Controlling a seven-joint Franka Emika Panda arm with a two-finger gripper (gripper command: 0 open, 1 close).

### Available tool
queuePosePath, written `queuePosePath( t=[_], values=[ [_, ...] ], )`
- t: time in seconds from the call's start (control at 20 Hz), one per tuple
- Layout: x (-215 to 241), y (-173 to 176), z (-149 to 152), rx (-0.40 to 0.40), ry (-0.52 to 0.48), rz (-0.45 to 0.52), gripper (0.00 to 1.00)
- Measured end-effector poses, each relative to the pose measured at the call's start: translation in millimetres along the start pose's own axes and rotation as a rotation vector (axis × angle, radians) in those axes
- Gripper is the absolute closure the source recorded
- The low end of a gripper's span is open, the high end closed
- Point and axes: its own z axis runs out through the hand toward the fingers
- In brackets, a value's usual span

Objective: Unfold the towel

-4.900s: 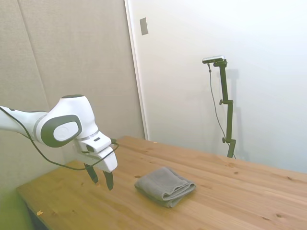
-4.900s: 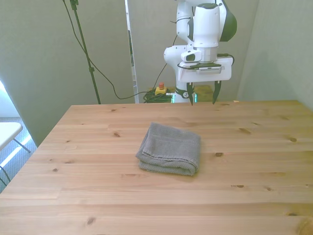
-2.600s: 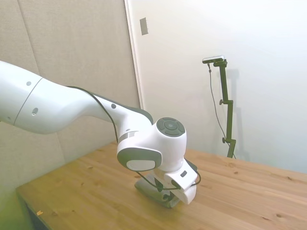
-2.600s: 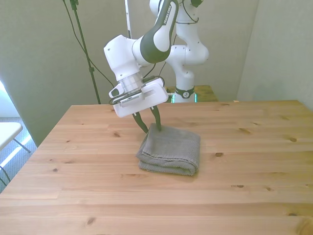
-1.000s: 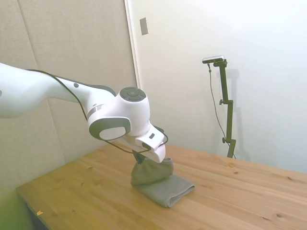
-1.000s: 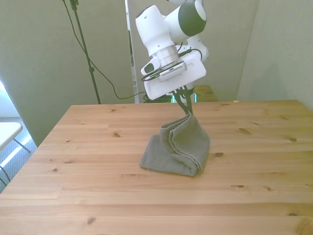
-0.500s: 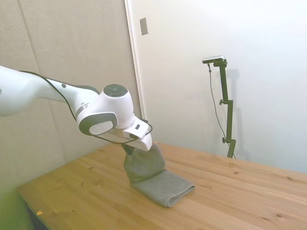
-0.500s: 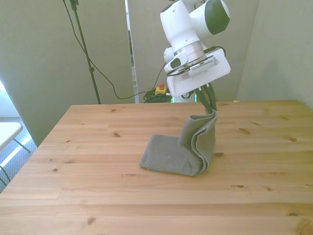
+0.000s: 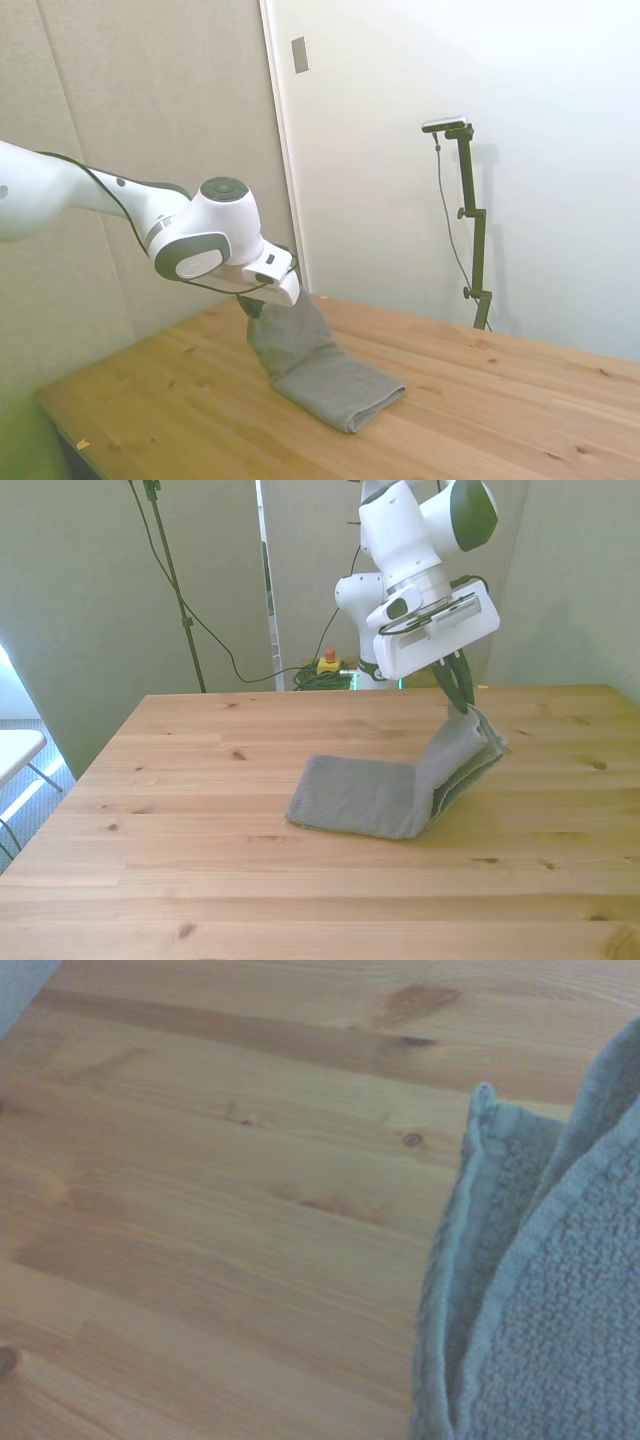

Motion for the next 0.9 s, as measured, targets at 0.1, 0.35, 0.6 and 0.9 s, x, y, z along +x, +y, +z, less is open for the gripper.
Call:
queuePosePath(
  t=[0.1, 0.35, 0.6, 0.9],
  values=[
    [-3.9, -1.6, 6.2, -0.003, -0.027, -0.012, 1.0],
    [-12.3, -2.5, 12.5, -0.005, -0.095, -0.04, 0.0],
    [-15.5, -4.1, 14.4, -0.005, -0.121, -0.046, 0.0],
    [-15.9, -4.1, 14.8, -0.005, -0.126, -0.046, 0.0]
  ],
)
